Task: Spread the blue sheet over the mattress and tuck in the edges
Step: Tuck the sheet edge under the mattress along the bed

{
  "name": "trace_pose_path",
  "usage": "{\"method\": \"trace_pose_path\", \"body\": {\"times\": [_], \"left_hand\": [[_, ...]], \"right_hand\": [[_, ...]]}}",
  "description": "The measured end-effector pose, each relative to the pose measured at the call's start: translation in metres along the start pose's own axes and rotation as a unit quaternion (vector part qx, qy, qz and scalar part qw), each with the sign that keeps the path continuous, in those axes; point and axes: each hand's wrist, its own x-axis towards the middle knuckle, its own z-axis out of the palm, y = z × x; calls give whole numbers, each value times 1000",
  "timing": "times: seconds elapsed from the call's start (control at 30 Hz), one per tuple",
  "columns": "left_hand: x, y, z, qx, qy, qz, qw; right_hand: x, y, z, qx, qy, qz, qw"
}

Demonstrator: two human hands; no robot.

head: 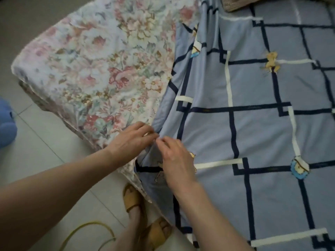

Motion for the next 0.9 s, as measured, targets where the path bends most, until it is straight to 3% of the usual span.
{"method": "trace_pose_path", "body": {"times": [0.13,0.2,0.47,0.67,0.77,0.9], "left_hand": [[38,-15,-5,-47,7,-203,978],[55,-22,0,-72,-6,-260,963],[97,-3,36,-115,-20,-383,917],[94,-7,33,-208,47,-420,882],[74,-21,22,-194,108,-419,881],[13,-58,0,-155,190,-492,835]], "right_hand": [[89,10,-23,-78,-44,-22,996],[130,16,-25,-132,-71,-38,988],[204,60,-18,-294,-155,-113,937],[232,56,-11,-335,-187,-176,906],[243,36,-12,-264,-149,-231,924],[270,-51,13,-123,-38,-302,945]]}}
